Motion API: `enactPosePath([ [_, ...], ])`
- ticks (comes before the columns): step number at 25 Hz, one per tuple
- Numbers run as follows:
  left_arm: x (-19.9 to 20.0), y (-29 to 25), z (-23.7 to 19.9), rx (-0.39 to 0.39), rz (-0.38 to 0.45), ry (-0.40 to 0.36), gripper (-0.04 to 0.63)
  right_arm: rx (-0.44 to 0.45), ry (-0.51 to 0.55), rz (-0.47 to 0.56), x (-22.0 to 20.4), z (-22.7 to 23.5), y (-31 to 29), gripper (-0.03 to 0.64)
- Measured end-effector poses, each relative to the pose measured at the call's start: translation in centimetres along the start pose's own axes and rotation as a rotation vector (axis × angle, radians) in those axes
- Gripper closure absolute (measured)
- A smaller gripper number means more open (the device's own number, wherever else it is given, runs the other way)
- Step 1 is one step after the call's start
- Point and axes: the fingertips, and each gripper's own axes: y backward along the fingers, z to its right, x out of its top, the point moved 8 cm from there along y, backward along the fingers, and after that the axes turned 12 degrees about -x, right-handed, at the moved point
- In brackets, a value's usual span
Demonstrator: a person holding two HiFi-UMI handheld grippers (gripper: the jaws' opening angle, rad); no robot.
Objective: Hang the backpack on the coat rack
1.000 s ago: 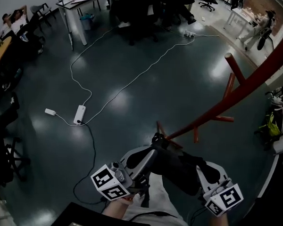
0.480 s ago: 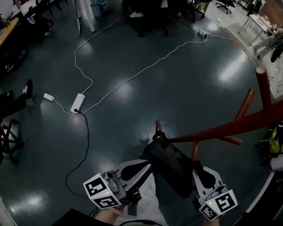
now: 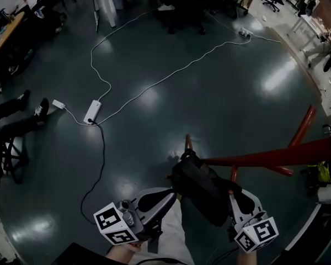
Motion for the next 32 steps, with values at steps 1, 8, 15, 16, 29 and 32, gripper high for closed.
enactPosePath([
  [1, 0.0, 0.2, -0.1, 0.004, 0.000, -0.002, 0.588, -0.002, 0.003, -0.005, -0.3, 0.0, -0.3, 0.577],
  [8, 0.3, 1.2, -0.2, 0.037, 0.004, -0.005, 0.588, -0.014, 0.064, -0.003, -0.1, 0.2, -1.5, 0.575],
  [15, 0.1, 0.8, -0.1, 0.027, 0.003, -0.006, 0.588, -0.080, 0.112, -0.056, -0.7, 0.5, -2.5, 0.575],
  [16, 0.1, 0.8, 0.0, 0.023, 0.005, -0.006, 0.588, -0.083, 0.104, -0.063, -0.6, 0.5, -2.5, 0.574],
  [29, 0.0, 1.3, 0.3, 0.009, 0.010, -0.007, 0.588, -0.023, -0.198, -0.094, -1.5, 1.2, -1.3, 0.413],
  [32, 0.2, 1.6, 0.4, 0.006, 0.013, -0.010, 0.588, -0.028, -0.300, -0.121, -2.4, 0.9, -0.5, 0.414],
])
